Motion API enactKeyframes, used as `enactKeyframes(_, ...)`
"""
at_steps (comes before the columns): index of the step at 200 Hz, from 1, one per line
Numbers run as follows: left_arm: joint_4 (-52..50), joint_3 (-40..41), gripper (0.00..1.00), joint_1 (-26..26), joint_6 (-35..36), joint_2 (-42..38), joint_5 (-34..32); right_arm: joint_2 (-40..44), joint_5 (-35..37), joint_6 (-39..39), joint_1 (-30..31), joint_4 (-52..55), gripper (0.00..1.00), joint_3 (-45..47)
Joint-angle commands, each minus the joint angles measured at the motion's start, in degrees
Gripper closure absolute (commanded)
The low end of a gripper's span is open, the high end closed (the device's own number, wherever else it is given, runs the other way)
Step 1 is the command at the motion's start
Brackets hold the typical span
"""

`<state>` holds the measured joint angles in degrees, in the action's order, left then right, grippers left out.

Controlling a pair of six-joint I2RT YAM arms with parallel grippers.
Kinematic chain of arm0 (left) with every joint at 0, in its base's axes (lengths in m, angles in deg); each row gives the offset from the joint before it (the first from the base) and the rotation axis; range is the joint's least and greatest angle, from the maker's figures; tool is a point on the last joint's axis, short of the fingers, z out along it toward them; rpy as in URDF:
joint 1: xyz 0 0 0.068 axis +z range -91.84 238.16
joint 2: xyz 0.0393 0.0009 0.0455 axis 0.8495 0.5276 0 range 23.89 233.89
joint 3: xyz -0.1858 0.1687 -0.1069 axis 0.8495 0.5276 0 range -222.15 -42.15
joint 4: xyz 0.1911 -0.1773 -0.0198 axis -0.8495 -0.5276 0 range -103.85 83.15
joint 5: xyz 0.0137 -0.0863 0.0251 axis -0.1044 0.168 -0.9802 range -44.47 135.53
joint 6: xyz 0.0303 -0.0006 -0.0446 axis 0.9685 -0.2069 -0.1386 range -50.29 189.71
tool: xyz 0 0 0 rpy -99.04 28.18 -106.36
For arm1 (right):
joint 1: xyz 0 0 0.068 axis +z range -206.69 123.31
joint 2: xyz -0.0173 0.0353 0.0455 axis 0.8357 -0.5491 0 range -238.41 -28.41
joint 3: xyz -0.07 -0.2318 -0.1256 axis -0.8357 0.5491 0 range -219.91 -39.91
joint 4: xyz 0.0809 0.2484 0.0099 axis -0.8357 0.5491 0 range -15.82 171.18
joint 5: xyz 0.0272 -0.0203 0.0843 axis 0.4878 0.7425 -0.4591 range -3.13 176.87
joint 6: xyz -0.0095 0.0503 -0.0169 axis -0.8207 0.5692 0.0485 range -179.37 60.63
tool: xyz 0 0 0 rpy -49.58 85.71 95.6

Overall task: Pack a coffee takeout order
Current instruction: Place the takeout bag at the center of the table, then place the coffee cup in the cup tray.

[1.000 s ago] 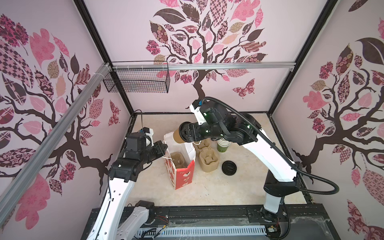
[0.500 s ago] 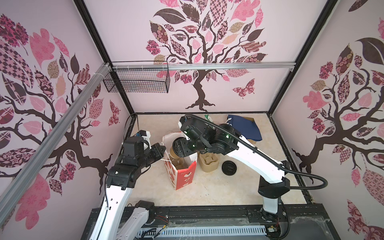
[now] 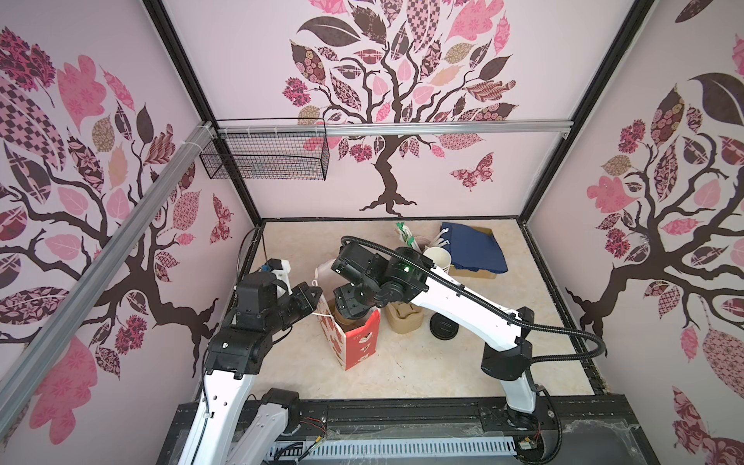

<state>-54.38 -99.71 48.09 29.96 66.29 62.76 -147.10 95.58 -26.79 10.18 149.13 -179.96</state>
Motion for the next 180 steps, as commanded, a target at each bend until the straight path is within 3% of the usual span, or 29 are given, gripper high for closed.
enactKeyframes(1,2.46,1.12,1.0,-0.14,-0.44,-0.72,1.29,-3.52,-1.06,0.23,0.43,4.34,0.23,-2.88)
enactKeyframes(77,3.38,2.9,1.0,-0.17,-1.54,-1.15,0.67,-7.17,-1.05,0.13,1.48,8.87,0.22,-3.51)
enactKeyframes(180,4.1,5.8,1.0,-0.17,-4.29,-2.84,1.14,-9.9,-4.85,2.31,2.3,6.91,0.24,2.04)
